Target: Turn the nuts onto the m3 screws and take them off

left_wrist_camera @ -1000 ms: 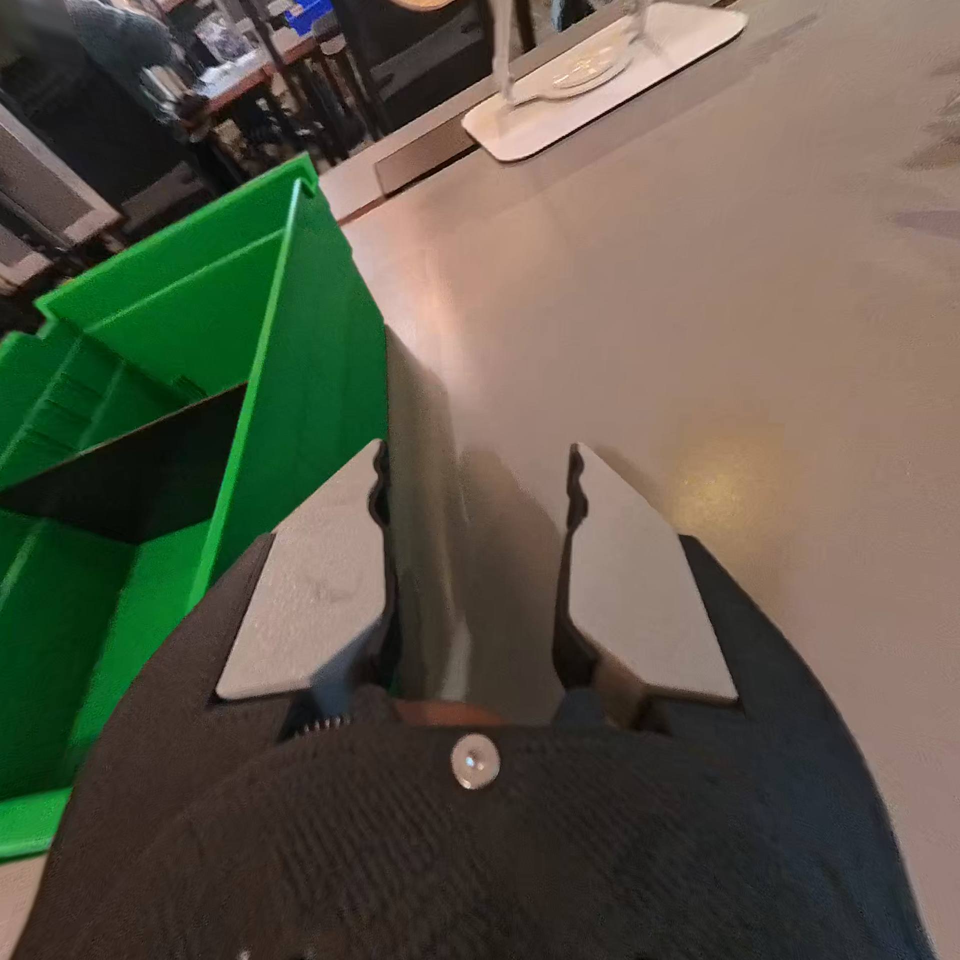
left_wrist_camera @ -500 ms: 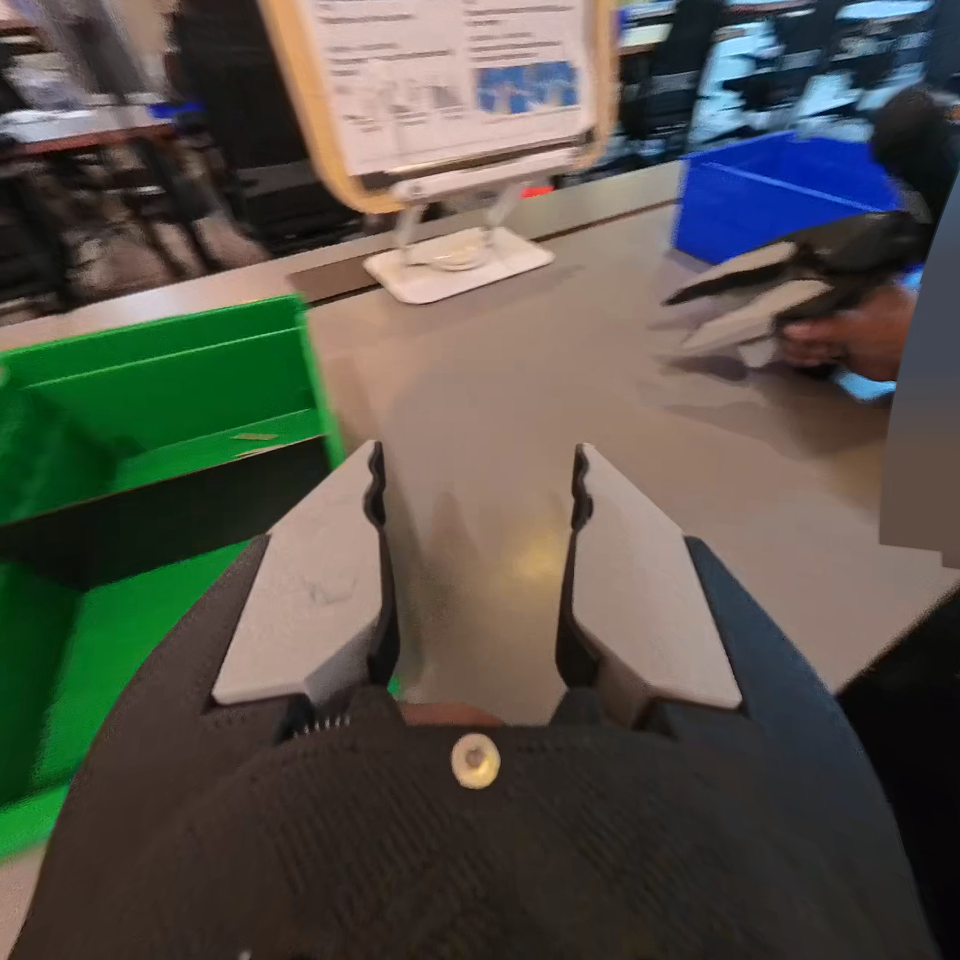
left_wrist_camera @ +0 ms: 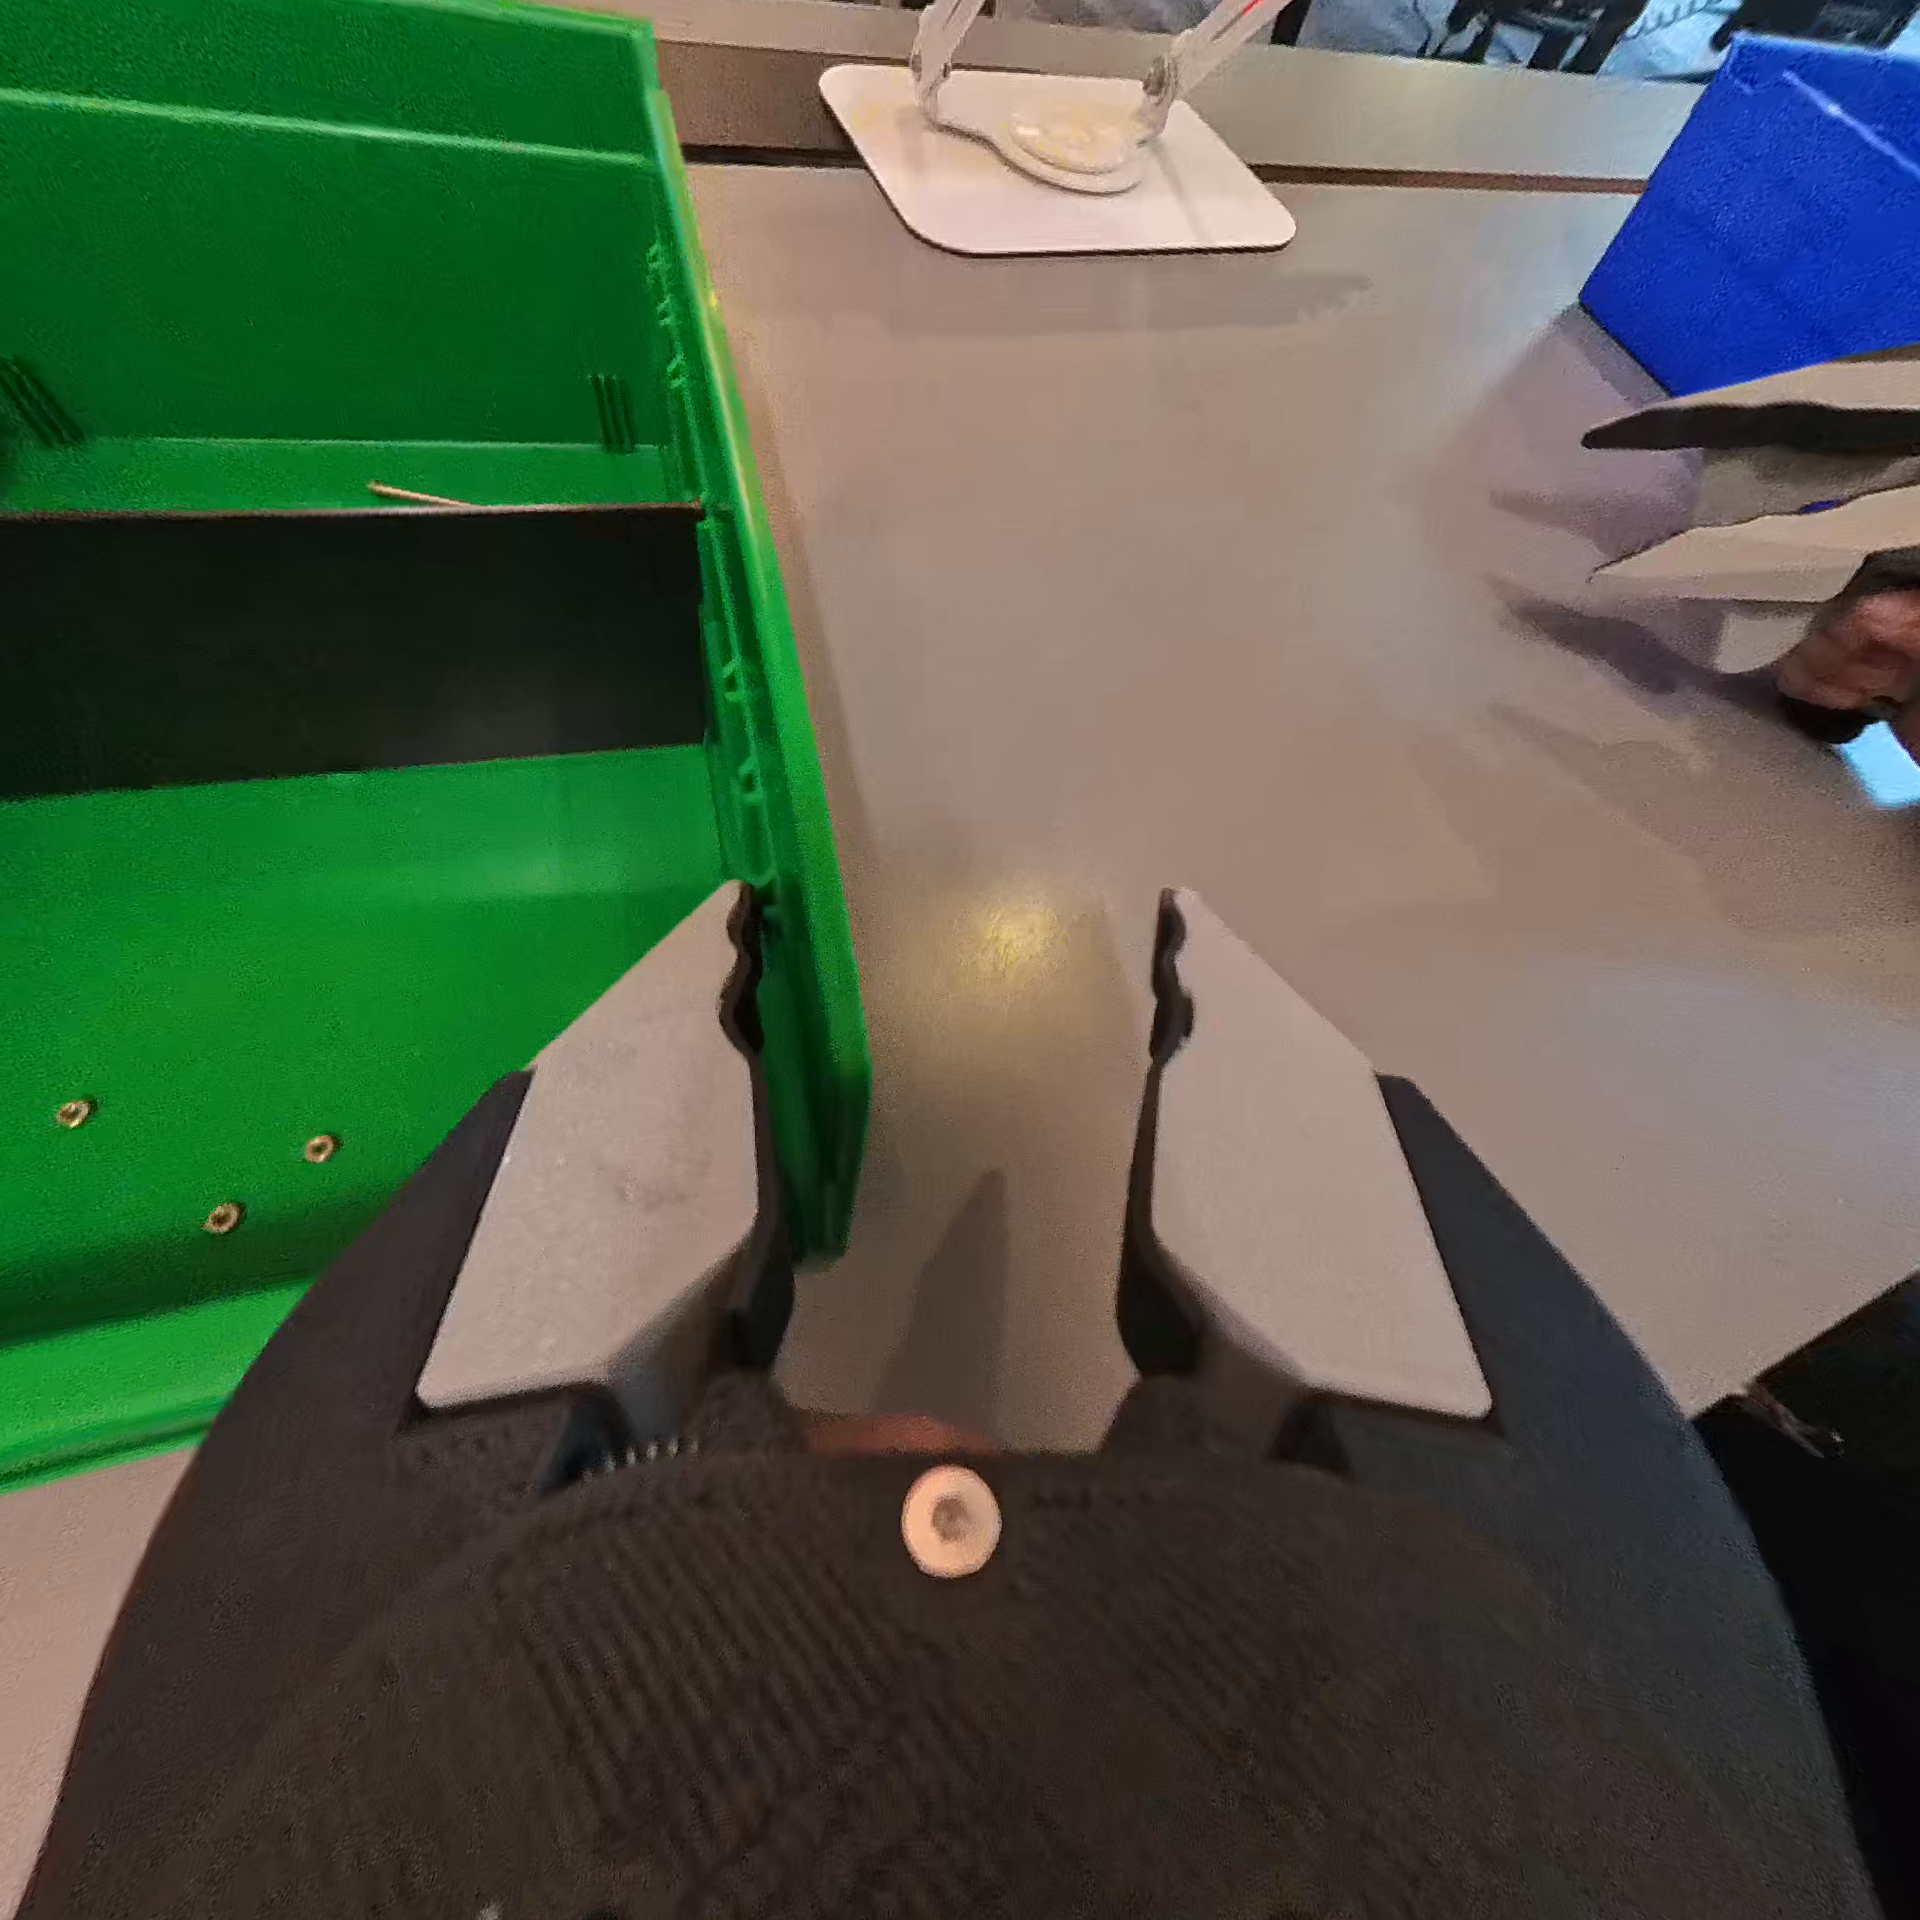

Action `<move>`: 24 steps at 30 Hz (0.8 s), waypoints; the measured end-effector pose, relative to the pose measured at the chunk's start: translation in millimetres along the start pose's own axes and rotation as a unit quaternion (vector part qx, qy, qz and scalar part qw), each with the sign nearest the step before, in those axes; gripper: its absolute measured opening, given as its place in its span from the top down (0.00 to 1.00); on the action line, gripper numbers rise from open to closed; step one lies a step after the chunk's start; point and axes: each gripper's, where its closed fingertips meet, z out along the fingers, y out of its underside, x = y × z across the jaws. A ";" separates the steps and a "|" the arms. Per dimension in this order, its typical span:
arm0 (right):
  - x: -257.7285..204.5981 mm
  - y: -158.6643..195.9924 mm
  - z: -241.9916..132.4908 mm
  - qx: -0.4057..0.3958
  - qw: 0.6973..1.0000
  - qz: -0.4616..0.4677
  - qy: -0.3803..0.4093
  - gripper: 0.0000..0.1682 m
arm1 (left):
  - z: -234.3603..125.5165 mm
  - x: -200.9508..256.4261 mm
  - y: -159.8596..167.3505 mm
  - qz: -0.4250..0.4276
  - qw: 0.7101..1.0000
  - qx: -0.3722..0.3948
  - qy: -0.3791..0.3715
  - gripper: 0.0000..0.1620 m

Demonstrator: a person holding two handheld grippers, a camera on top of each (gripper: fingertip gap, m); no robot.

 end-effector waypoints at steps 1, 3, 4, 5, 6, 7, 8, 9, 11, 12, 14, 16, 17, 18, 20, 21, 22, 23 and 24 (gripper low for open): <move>0.3 0.2 -0.2 0.000 1.000 0.000 0.002 0.58 | 2.2 2.3 -1.2 0.001 1.000 -0.006 0.006 0.52; 0.6 0.0 -0.5 0.001 1.000 0.002 0.003 0.58 | 2.4 0.5 -4.3 0.010 1.000 -0.016 0.002 0.53; 0.4 0.2 -0.4 0.000 1.000 0.002 0.002 0.58 | 0.1 -0.9 -8.4 0.012 1.000 -0.011 0.001 0.53; 0.0 0.5 -0.1 -0.001 1.000 0.003 -0.001 0.58 | -3.5 -1.1 -13.4 0.011 1.000 -0.005 0.004 0.53; -0.6 0.7 0.1 -0.002 1.000 0.004 -0.004 0.59 | -8.4 -1.4 -19.6 0.010 1.000 0.005 0.007 0.54; -1.0 0.8 0.3 -0.002 1.000 0.004 -0.005 0.59 | -13.9 -3.5 -26.3 0.009 1.000 0.017 0.005 0.56; -0.9 0.8 0.3 -0.003 1.000 0.003 -0.005 0.59 | -19.2 -6.5 -32.1 0.011 1.000 0.026 -0.001 0.57; -1.1 1.0 0.4 -0.003 1.000 0.003 -0.005 0.59 | -23.8 -9.8 -36.4 0.015 0.999 0.032 -0.010 0.58; -1.4 1.1 0.6 -0.004 1.000 0.000 -0.004 0.59 | -28.6 -14.5 -39.1 0.027 0.999 0.030 -0.028 0.58; -1.6 1.1 0.6 -0.004 1.000 -0.001 -0.004 0.59 | -28.6 -15.6 -37.6 0.033 0.999 0.022 -0.035 0.58; -2.0 1.2 0.6 -0.004 1.000 -0.004 -0.004 0.59 | -25.1 -16.1 -33.5 0.043 0.998 0.010 -0.044 0.58; -1.9 1.3 0.8 -0.005 1.000 -0.005 -0.002 0.59 | -18.2 -18.2 -20.9 0.053 0.997 -0.021 -0.055 0.64; -2.1 1.3 0.8 -0.005 1.000 -0.006 -0.002 0.59 | -15.1 -21.1 -13.2 0.059 0.995 -0.037 -0.066 0.68; -2.0 1.3 0.7 -0.005 1.000 -0.007 -0.001 0.59 | -12.1 -23.2 -4.6 0.066 0.994 -0.051 -0.075 0.84; -1.9 1.0 0.4 -0.004 1.000 -0.008 0.001 0.59 | -7.1 -25.3 7.4 0.072 0.991 -0.063 -0.093 0.92; -1.6 0.8 0.2 -0.003 1.000 -0.008 0.002 0.59 | -5.8 -21.8 8.1 0.071 0.992 -0.057 -0.091 0.89; -1.3 0.6 0.0 -0.002 1.000 -0.008 0.003 0.59 | -5.1 -16.5 8.2 0.069 0.993 -0.054 -0.084 0.86; -1.1 0.6 0.1 -0.002 1.000 -0.008 0.004 0.59 | -4.3 -11.1 8.6 0.069 0.993 -0.055 -0.076 0.83; -1.1 0.8 0.2 -0.003 1.000 -0.008 0.004 0.59 | -3.5 -5.4 8.7 0.071 0.994 -0.056 -0.067 0.79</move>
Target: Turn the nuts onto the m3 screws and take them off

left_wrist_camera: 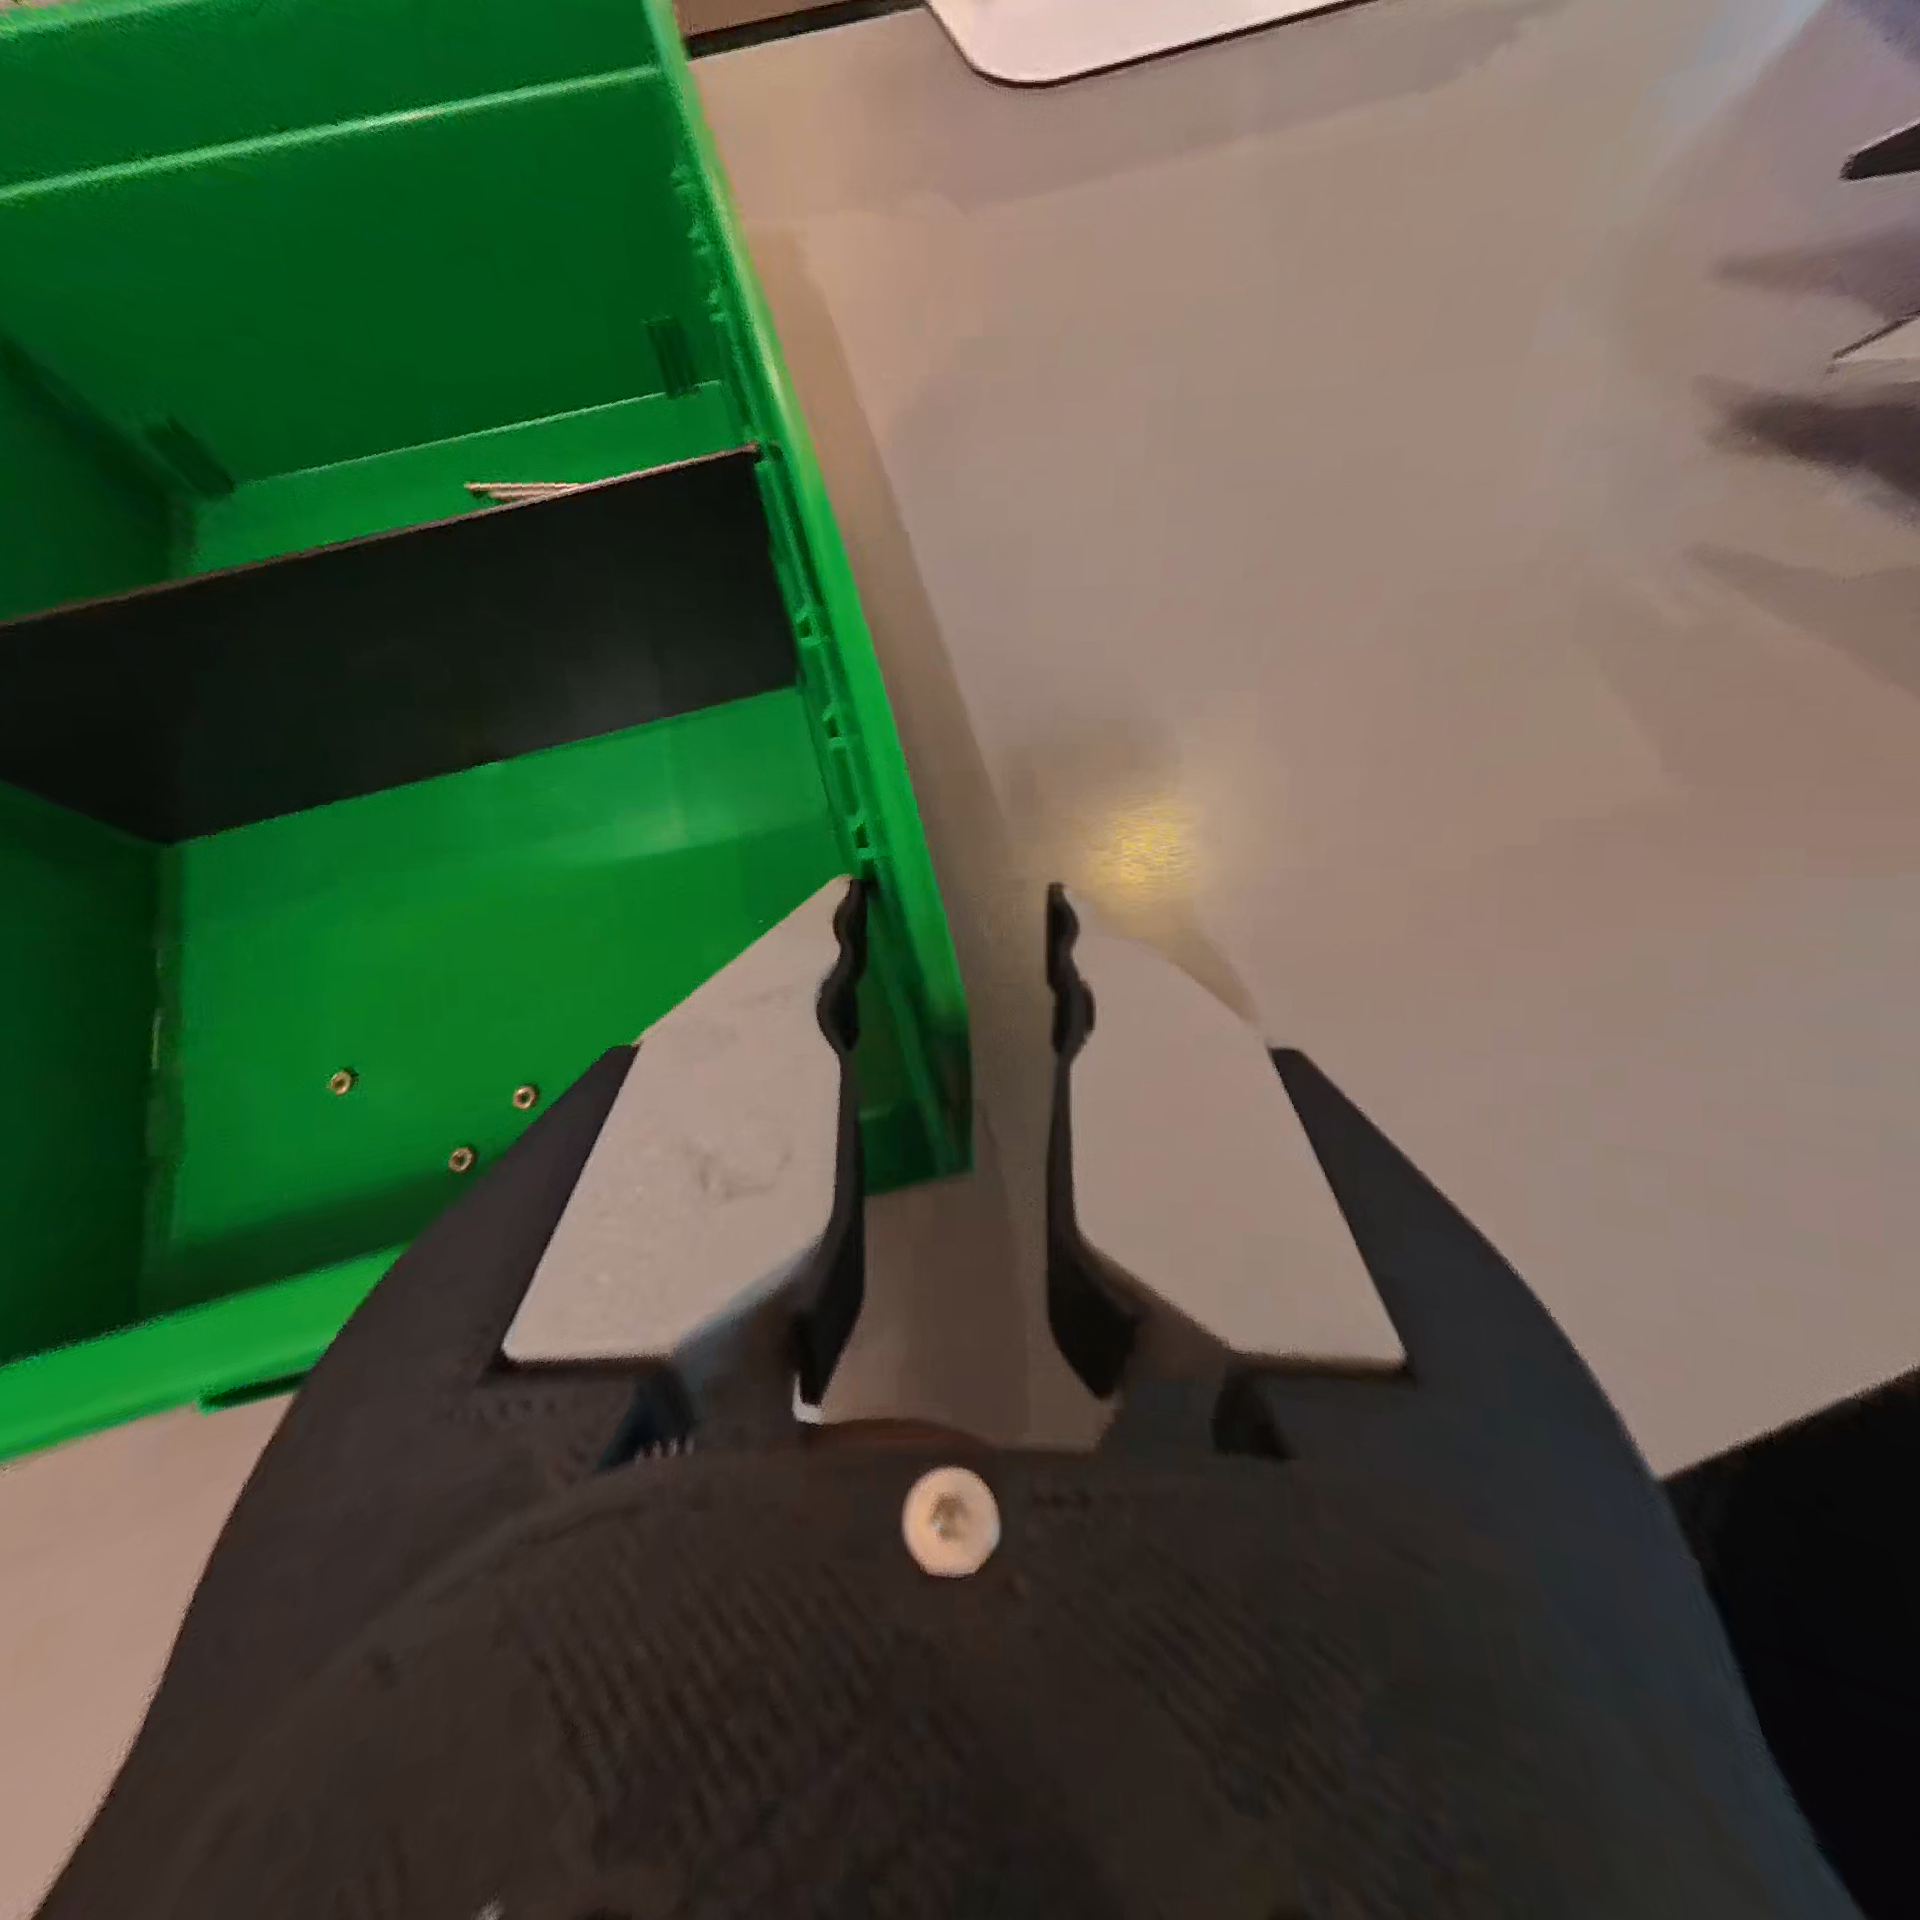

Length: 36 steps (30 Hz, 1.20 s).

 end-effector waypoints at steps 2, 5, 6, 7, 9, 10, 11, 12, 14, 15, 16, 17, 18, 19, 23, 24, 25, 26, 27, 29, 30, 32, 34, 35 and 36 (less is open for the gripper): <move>0.0 -0.2 -0.1 0.001 1.000 0.000 0.000 0.59 | -1.9 10.2 -4.8 0.004 1.000 0.004 0.022 0.71; -0.5 -1.1 -0.8 0.004 1.000 -0.001 -0.002 0.59 | -17.2 5.2 -32.2 0.024 0.998 0.039 0.033 0.68; -1.1 -1.0 -0.7 0.004 1.000 -0.001 -0.003 0.59 | -25.6 -1.2 -49.2 0.036 0.997 0.056 0.033 0.67; -2.1 -0.9 -0.6 0.004 1.000 -0.003 -0.007 0.59 | -34.3 -7.0 -69.3 0.056 0.995 0.075 0.040 0.67; -4.5 -1.3 -0.3 0.004 1.000 -0.008 -0.013 0.59 | -43.6 -27.4 -111.0 0.107 0.988 0.102 0.039 0.69; -5.6 -1.5 -0.1 0.005 1.000 -0.011 -0.015 0.59 | -40.1 -41.4 -128.9 0.136 0.985 0.101 0.029 0.72; -6.6 -1.6 0.1 0.005 1.000 -0.014 -0.017 0.59 | -30.6 -53.8 -142.3 0.171 0.981 0.083 0.028 0.75; -7.5 -1.8 0.3 0.005 1.000 -0.016 -0.019 0.59 | -16.5 -66.5 -148.7 0.205 0.977 0.050 0.031 0.77; -9.3 -2.4 0.3 0.007 0.999 -0.021 -0.023 0.59 | 20.6 -96.5 -147.0 0.268 0.962 -0.036 0.029 0.78; -9.7 -2.9 0.2 0.009 0.999 -0.022 -0.024 0.59 | 40.3 -113.0 -141.4 0.303 0.950 -0.077 0.022 0.77; -10.1 -3.4 0.0 0.010 0.999 -0.022 -0.026 0.59 | 59.1 -128.6 -133.8 0.337 0.934 -0.113 0.014 0.76; -10.2 -3.5 -0.2 0.011 0.999 -0.021 -0.028 0.59 | 76.3 -136.0 -122.3 0.373 0.916 -0.144 0.027 0.74; -10.3 -3.7 -0.5 0.013 0.999 -0.020 -0.029 0.59 | 90.2 -136.2 -107.2 0.410 0.894 -0.169 0.057 0.75; -10.2 -4.0 -0.8 0.014 0.999 -0.017 -0.030 0.59 | 101.8 -138.8 -96.1 0.445 0.874 -0.184 0.070 0.81; -10.7 -2.9 0.1 0.010 0.999 -0.010 -0.039 0.60 | 137.4 -145.5 -78.4 0.491 0.839 -0.219 0.082 0.78; -11.0 -2.3 0.7 0.007 0.999 -0.010 -0.041 0.60 | 143.8 -147.5 -73.2 0.495 0.833 -0.232 0.084 0.75; -11.4 -1.8 1.1 0.005 0.999 -0.010 -0.042 0.60 | 149.3 -149.7 -68.1 0.502 0.825 -0.244 0.086 0.75; -11.8 -1.3 1.6 0.003 0.999 -0.010 -0.044 0.61 | 154.5 -152.9 -64.4 0.509 0.818 -0.254 0.084 0.75; -12.0 -1.0 1.9 0.001 0.999 -0.010 -0.044 0.61 | 159.0 -156.0 -60.9 0.511 0.815 -0.262 0.082 0.75; -12.8 -0.5 2.2 0.000 0.999 -0.010 -0.047 0.61 | 164.1 -154.0 -56.2 0.497 0.819 -0.268 0.103 0.81; -13.1 -0.5 2.3 -0.001 0.999 -0.010 -0.049 0.61 | 166.5 -151.4 -58.6 0.486 0.827 -0.259 0.110 0.80; -13.7 -0.2 2.4 -0.002 0.999 -0.009 -0.052 0.62 | 166.7 -148.0 -56.6 0.468 0.834 -0.262 0.132 0.84; -14.3 0.4 2.8 -0.004 0.998 -0.009 -0.055 0.62 | 164.9 -144.9 -52.5 0.451 0.836 -0.273 0.154 0.90; -14.6 0.6 3.0 -0.005 0.998 -0.008 -0.056 0.62 | 164.5 -142.2 -50.8 0.439 0.839 -0.276 0.165 0.95; -15.0 0.8 3.1 -0.005 0.998 -0.008 -0.058 0.62 | 164.8 -140.6 -50.8 0.430 0.842 -0.276 0.170 0.96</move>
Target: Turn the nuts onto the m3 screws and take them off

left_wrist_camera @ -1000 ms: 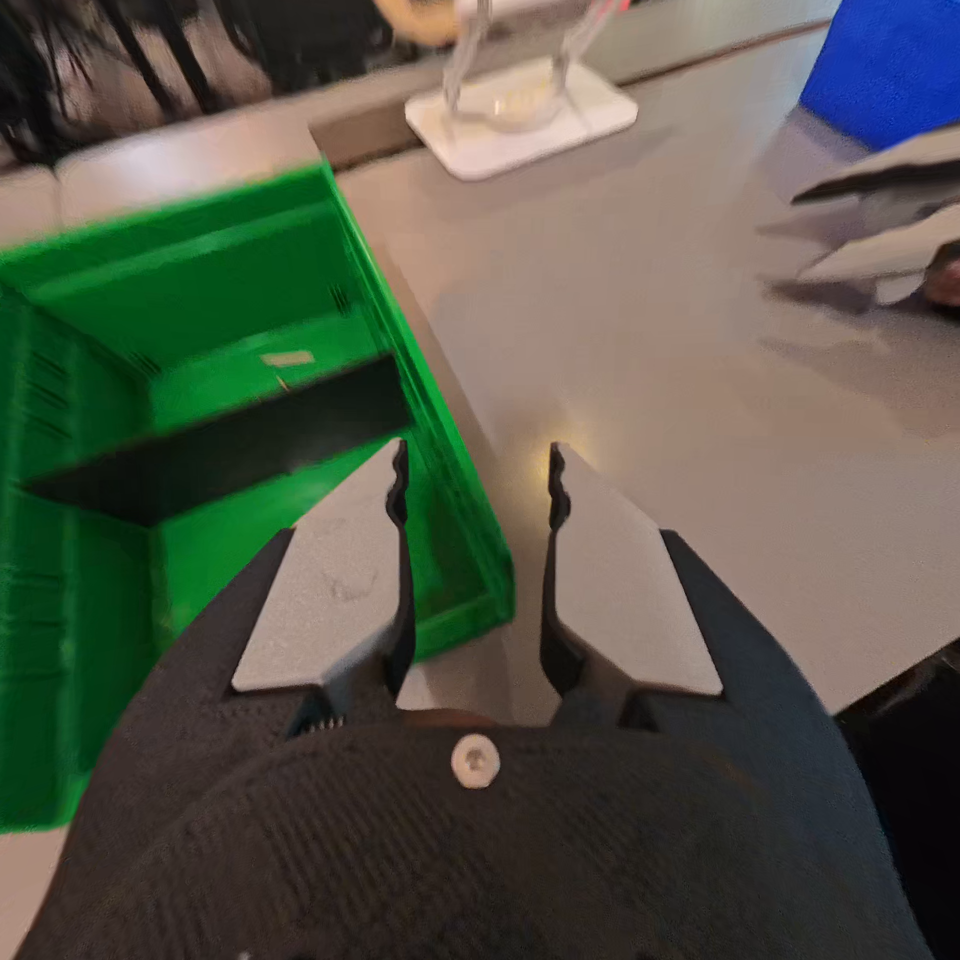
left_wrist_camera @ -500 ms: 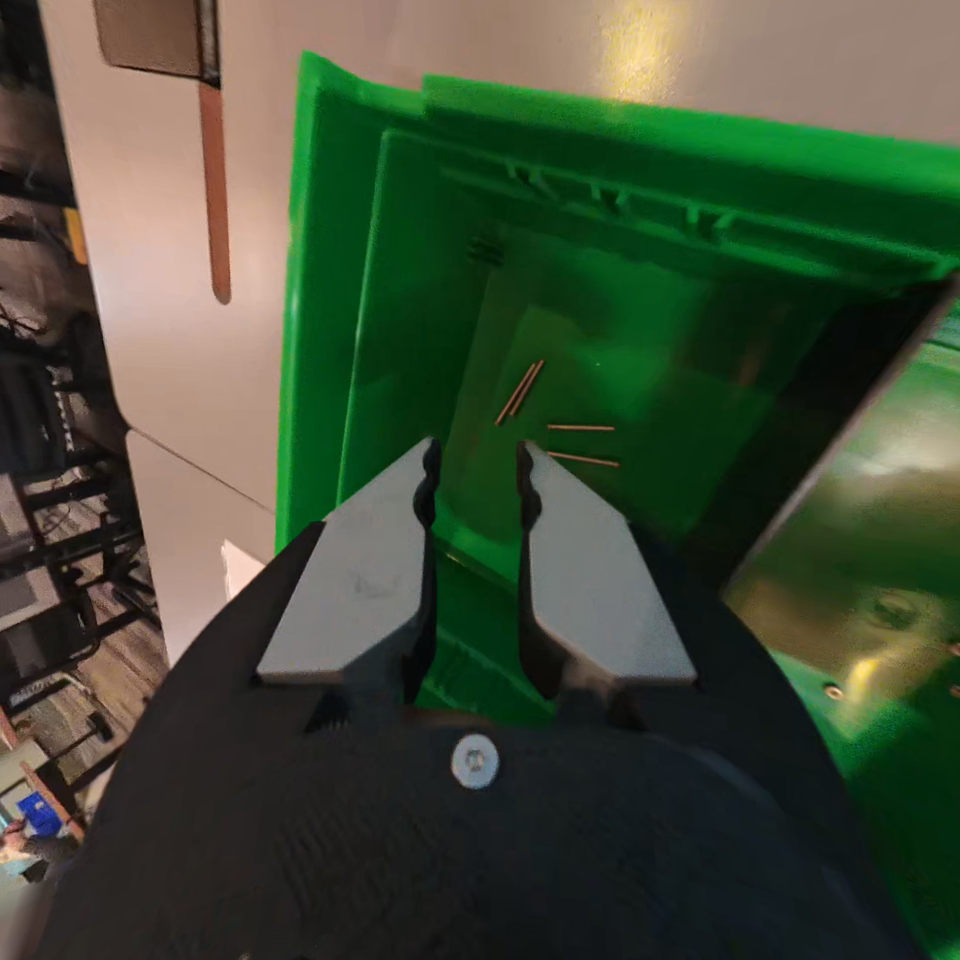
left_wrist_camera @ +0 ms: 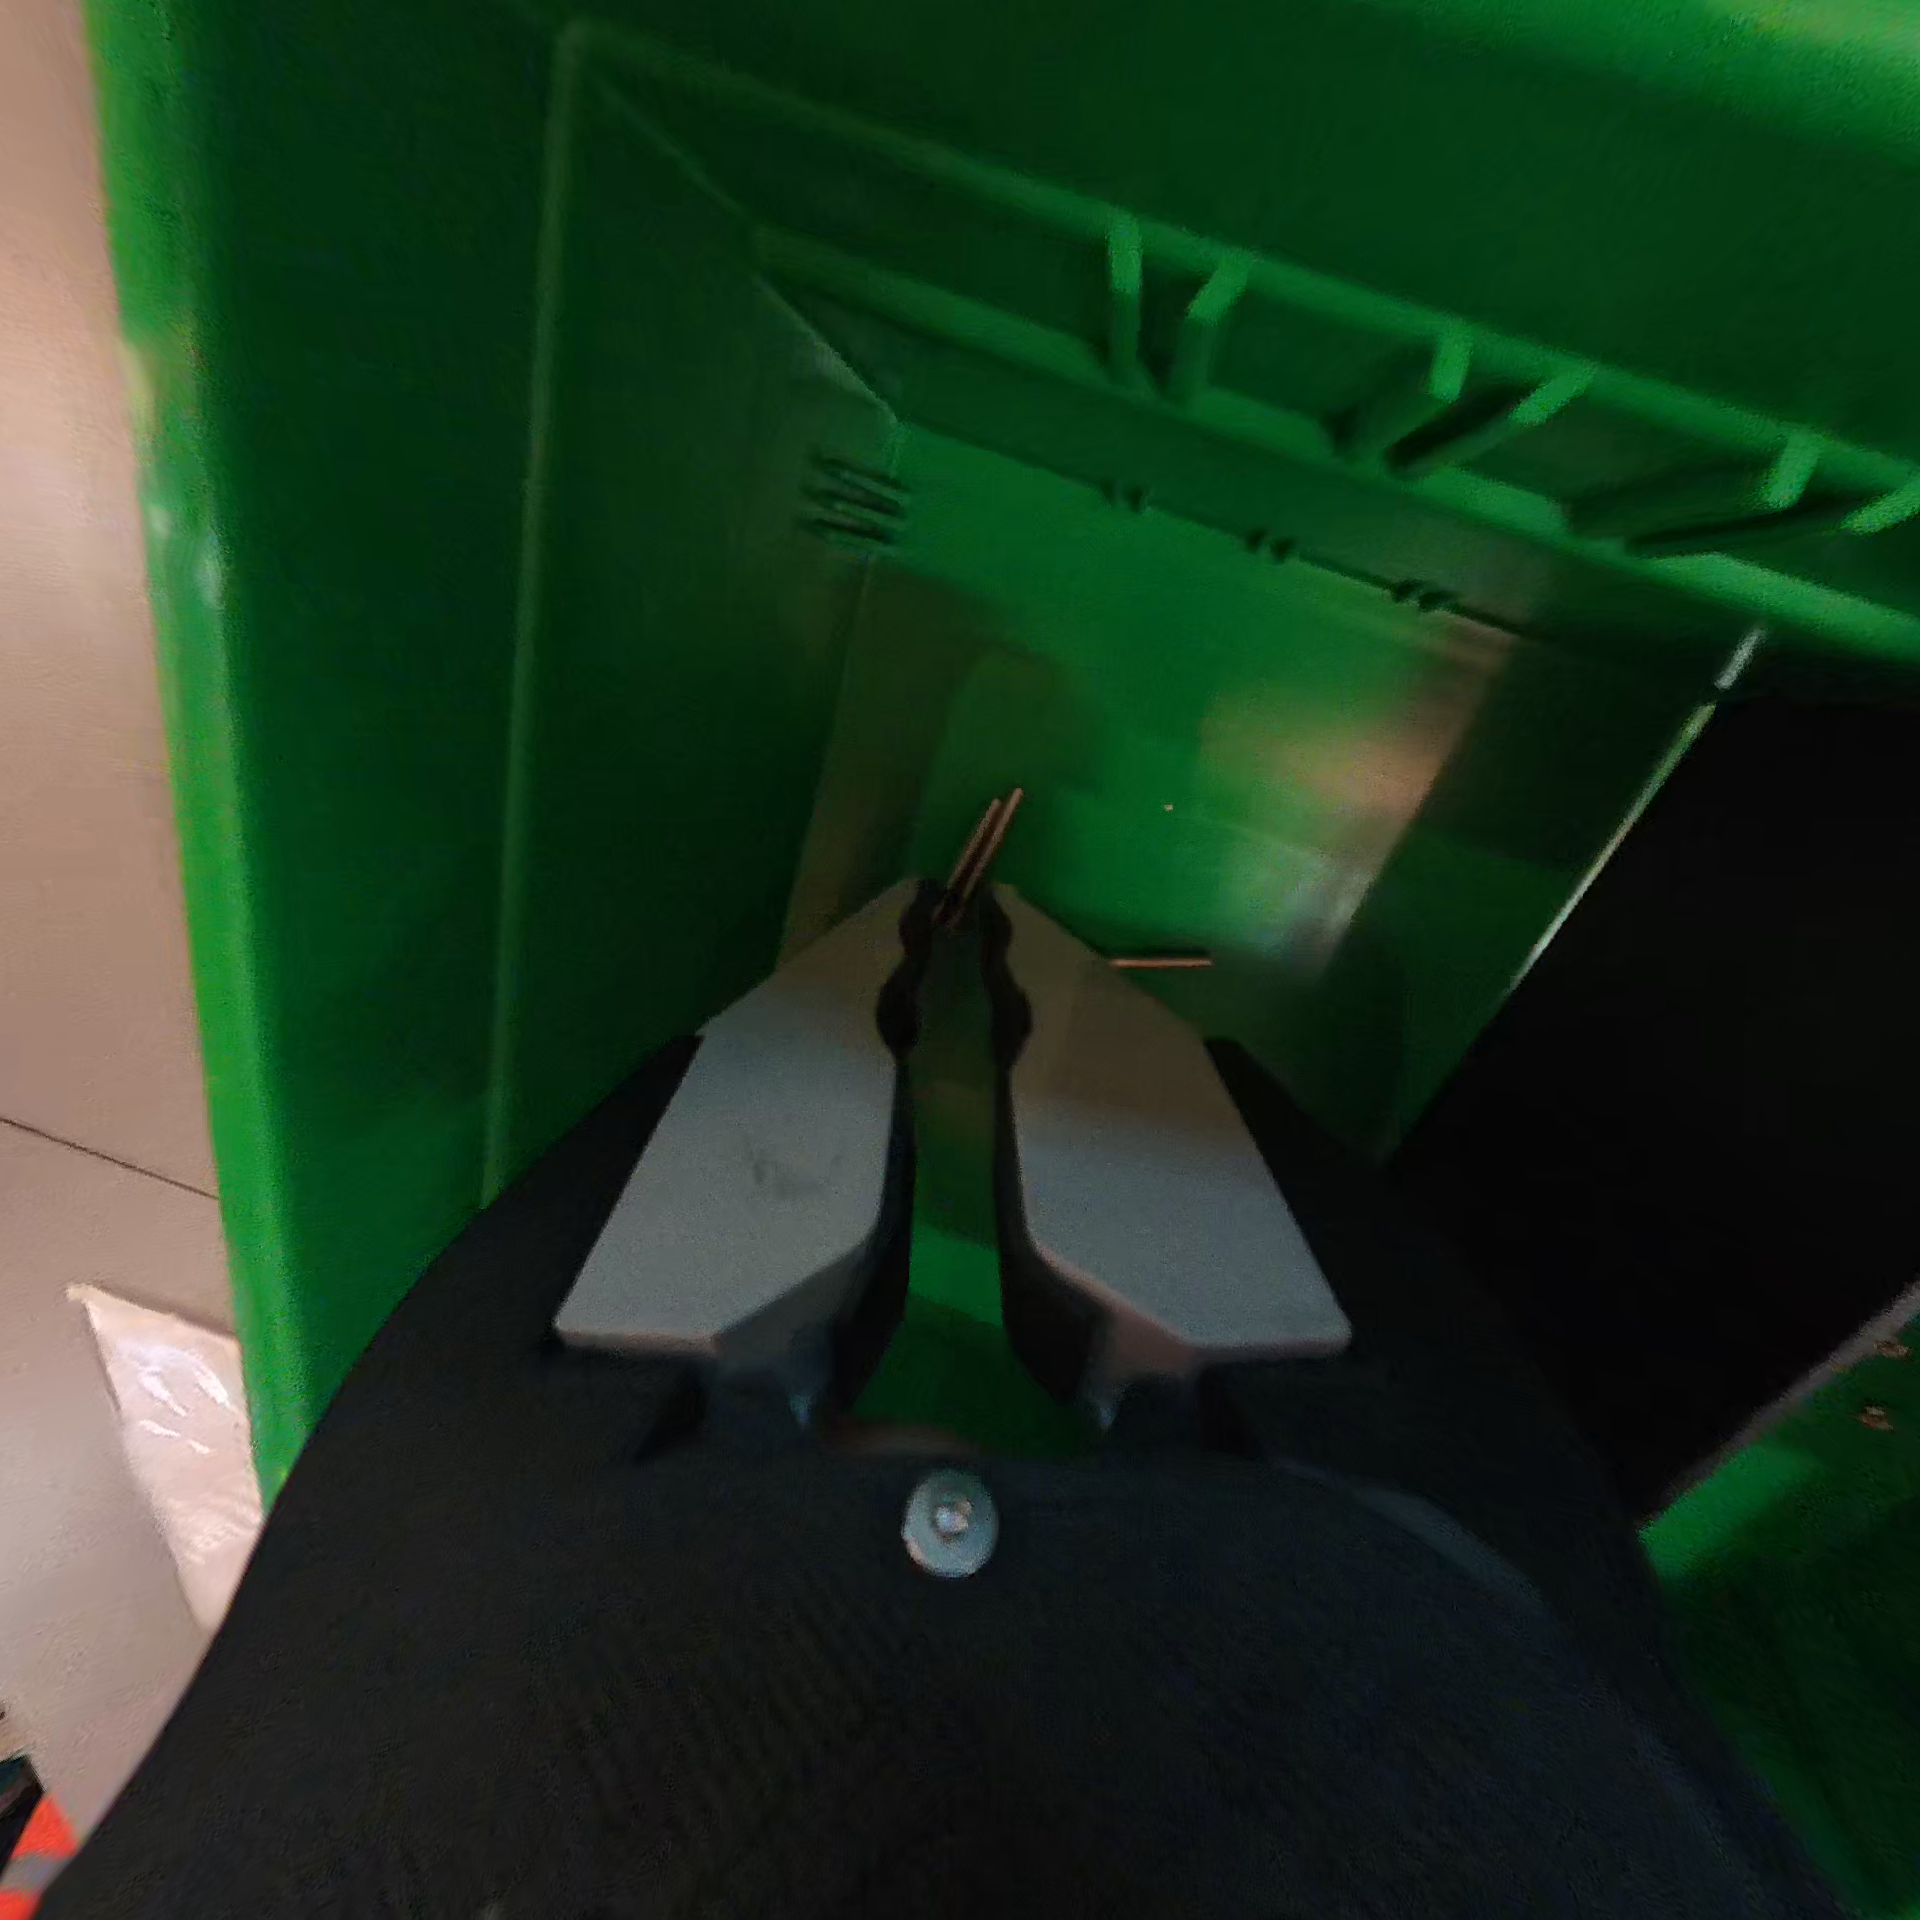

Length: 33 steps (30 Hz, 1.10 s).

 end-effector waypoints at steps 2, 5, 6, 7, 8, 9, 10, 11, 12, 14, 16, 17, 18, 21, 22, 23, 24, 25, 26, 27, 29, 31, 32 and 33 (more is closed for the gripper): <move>-0.6 0.0 0.0 0.000 1.000 -0.001 -0.002 0.62 | 0.2 0.1 -0.2 -0.005 1.000 0.002 0.007 0.96; -0.7 -0.3 -0.3 0.001 1.000 -0.002 -0.001 0.63 | -0.2 -0.8 -0.4 -0.004 1.000 0.006 0.005 0.97; -0.5 -0.4 -0.5 0.002 1.000 -0.001 -0.001 0.63 | -2.9 -1.6 -3.1 -0.002 1.000 0.017 -0.002 1.00; -0.4 -0.7 -0.7 0.003 1.000 -0.001 0.000 0.63 | -8.0 -3.0 -7.3 -0.006 0.999 0.034 -0.007 1.00; -0.3 -0.9 -0.8 0.004 1.000 -0.001 0.000 0.64 | -14.3 -5.7 -11.0 -0.013 0.998 0.052 -0.016 1.00; -0.2 -1.0 -1.0 0.004 1.000 -0.001 0.000 0.64 | -20.2 -7.7 -12.5 -0.020 0.998 0.064 -0.021 1.00; -0.3 -0.9 -0.9 0.004 1.000 -0.002 0.000 0.64 | -24.5 -8.3 -11.4 -0.025 0.997 0.067 -0.023 1.00; -0.5 -0.7 -0.7 0.003 1.000 -0.002 0.000 0.64 | -27.0 -9.0 -9.7 -0.026 0.997 0.066 -0.028 1.00; -0.8 -0.5 -0.5 0.002 1.000 -0.003 -0.001 0.64 | -27.5 -8.4 -7.3 -0.027 0.997 0.062 -0.030 1.00; -1.3 -0.2 -0.3 0.001 1.000 -0.006 0.000 0.64 | -23.5 -5.4 0.3 -0.028 0.998 0.040 -0.030 1.00; -1.6 -0.2 -0.2 0.001 1.000 -0.008 0.000 0.65 | -15.9 -6.9 7.8 -0.025 0.999 0.015 -0.044 1.00; -1.7 -0.1 -0.2 0.001 1.000 -0.009 0.000 0.65 | -11.8 -6.8 9.2 -0.024 0.999 0.009 -0.046 1.00; -1.7 -0.1 -0.1 0.000 1.000 -0.010 0.001 0.65 | -7.8 -6.1 8.5 -0.025 0.999 0.009 -0.045 1.00; -1.2 -0.2 -0.3 0.001 1.000 -0.008 0.002 0.65 | -1.1 -4.2 3.1 -0.029 0.999 0.022 -0.037 0.99; -1.1 -0.3 -0.4 0.002 1.000 -0.007 0.002 0.65 | -0.3 -3.9 1.9 -0.030 0.999 0.025 -0.035 0.98; -0.9 -0.4 -0.5 0.002 1.000 -0.007 0.002 0.66 | -0.3 -4.7 0.5 -0.033 0.998 0.029 -0.034 0.97; -1.0 -0.3 -0.4 0.002 1.000 -0.007 0.001 0.66 | -0.3 -5.2 -0.5 -0.036 0.998 0.031 -0.032 0.96; -1.1 -0.2 -0.3 0.001 1.000 -0.006 0.000 0.66 | -0.2 -5.1 -0.8 -0.038 0.998 0.032 -0.029 0.95; -1.2 0.1 -0.1 0.000 1.000 -0.006 0.000 0.66 | -0.3 -5.3 -0.8 -0.037 0.998 0.031 -0.028 0.95; -1.4 0.3 0.1 -0.001 1.000 -0.006 -0.001 0.66 | -0.4 -5.1 -1.1 -0.038 0.998 0.032 -0.027 0.95; -1.6 0.3 0.1 -0.001 1.000 -0.007 -0.001 0.66 | -0.8 -2.2 -4.0 -0.044 0.998 0.040 -0.014 0.93; -1.7 0.3 0.1 -0.001 1.000 -0.007 -0.001 0.66 | -0.7 -1.8 -6.3 -0.048 0.998 0.047 -0.009 0.91; -1.7 0.4 0.2 -0.001 1.000 -0.007 -0.001 0.66 | -0.5 -2.3 -6.9 -0.049 0.998 0.049 -0.009 0.91; -1.8 0.5 0.2 -0.002 1.000 -0.007 -0.001 0.66 | -0.3 -3.1 -7.5 -0.051 0.997 0.050 -0.009 0.91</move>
